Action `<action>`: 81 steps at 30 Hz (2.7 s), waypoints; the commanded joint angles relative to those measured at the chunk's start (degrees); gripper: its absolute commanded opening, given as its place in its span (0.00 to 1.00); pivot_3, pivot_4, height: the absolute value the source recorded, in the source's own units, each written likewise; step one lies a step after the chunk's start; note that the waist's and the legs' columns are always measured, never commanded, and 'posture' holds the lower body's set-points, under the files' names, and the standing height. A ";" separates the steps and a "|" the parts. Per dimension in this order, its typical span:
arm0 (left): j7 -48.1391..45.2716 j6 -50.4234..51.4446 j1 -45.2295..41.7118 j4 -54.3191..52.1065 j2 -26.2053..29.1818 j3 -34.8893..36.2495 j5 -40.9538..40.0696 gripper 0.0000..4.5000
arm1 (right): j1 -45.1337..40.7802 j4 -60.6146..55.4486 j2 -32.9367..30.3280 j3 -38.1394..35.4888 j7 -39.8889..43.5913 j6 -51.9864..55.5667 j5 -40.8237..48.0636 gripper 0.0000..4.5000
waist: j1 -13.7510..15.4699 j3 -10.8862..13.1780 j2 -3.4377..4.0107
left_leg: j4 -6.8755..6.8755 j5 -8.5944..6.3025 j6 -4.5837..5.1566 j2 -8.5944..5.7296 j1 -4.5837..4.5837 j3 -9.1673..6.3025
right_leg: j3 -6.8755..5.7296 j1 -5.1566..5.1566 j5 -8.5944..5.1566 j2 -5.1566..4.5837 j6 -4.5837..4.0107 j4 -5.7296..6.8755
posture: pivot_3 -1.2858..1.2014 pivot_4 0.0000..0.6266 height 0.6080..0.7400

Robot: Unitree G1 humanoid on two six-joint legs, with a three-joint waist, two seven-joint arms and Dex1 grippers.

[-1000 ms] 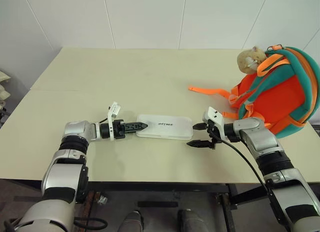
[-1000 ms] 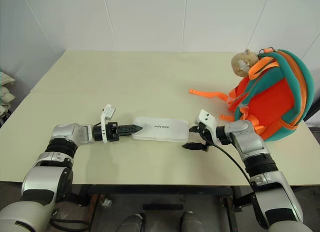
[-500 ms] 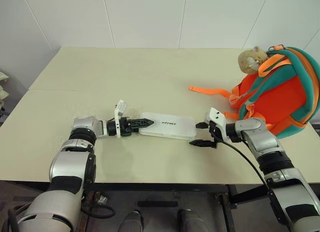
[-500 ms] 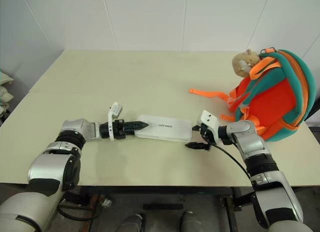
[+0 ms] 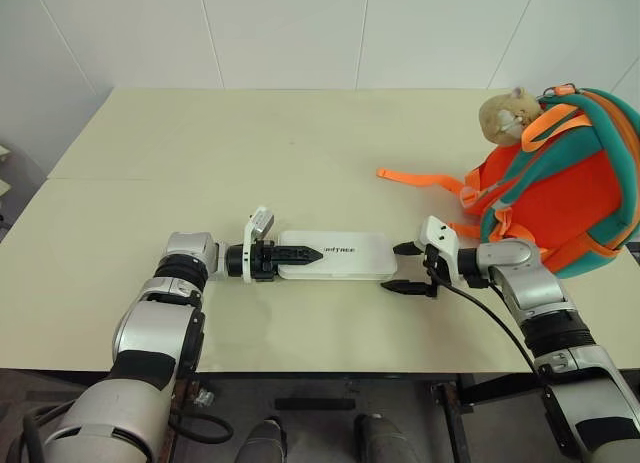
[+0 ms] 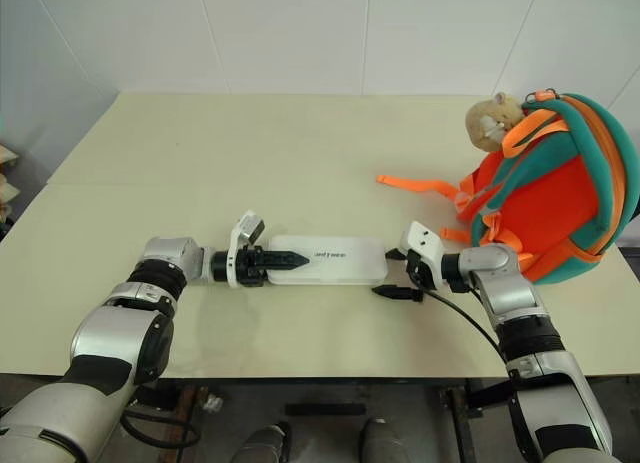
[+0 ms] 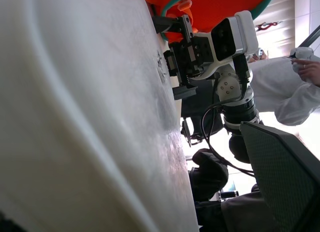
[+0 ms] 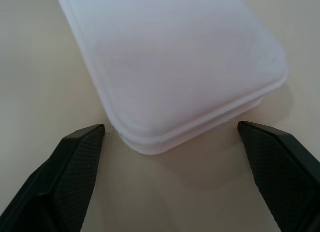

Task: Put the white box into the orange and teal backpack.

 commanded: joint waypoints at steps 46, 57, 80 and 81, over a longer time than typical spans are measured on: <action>6.43 -8.27 27.53 -49.74 12.76 8.39 -15.72 0.30 | 9.87 -53.82 -1.29 -31.83 -47.38 52.49 16.15 1.00 | 0.20 0.03 0.02 | -0.15 0.03 -0.02 0.09 -0.08 -0.06 | -0.01 -0.22 -0.04 0.00 -0.42 0.12 | 0.52 0.24 1.00; 7.01 -9.13 25.37 -47.56 11.80 6.82 -15.95 0.30 | 10.99 -56.00 -1.45 -34.56 -51.54 54.86 17.33 1.00 | 0.13 0.03 0.02 | -0.14 0.03 0.00 0.10 -0.06 -0.02 | -0.01 -0.23 -0.07 0.00 -0.48 0.11 | 0.52 0.24 1.00; 12.33 -9.23 30.69 -54.33 13.37 12.82 -19.72 0.30 | -8.60 0.52 5.47 -22.39 -60.19 7.48 0.25 0.91 | -0.13 0.03 0.02 | -0.30 0.05 -0.02 0.13 -0.19 0.16 | 0.06 -0.61 -0.07 -0.01 -0.50 0.26 | 0.52 0.24 1.00; 12.69 -9.29 31.11 -54.72 13.37 13.08 -19.96 0.30 | -9.16 2.83 5.84 -22.24 -59.72 4.54 0.18 0.86 | -0.14 0.03 0.02 | -0.30 0.05 -0.02 0.13 -0.19 0.17 | 0.07 -0.61 -0.07 -0.01 -0.50 0.26 | 0.52 0.24 1.00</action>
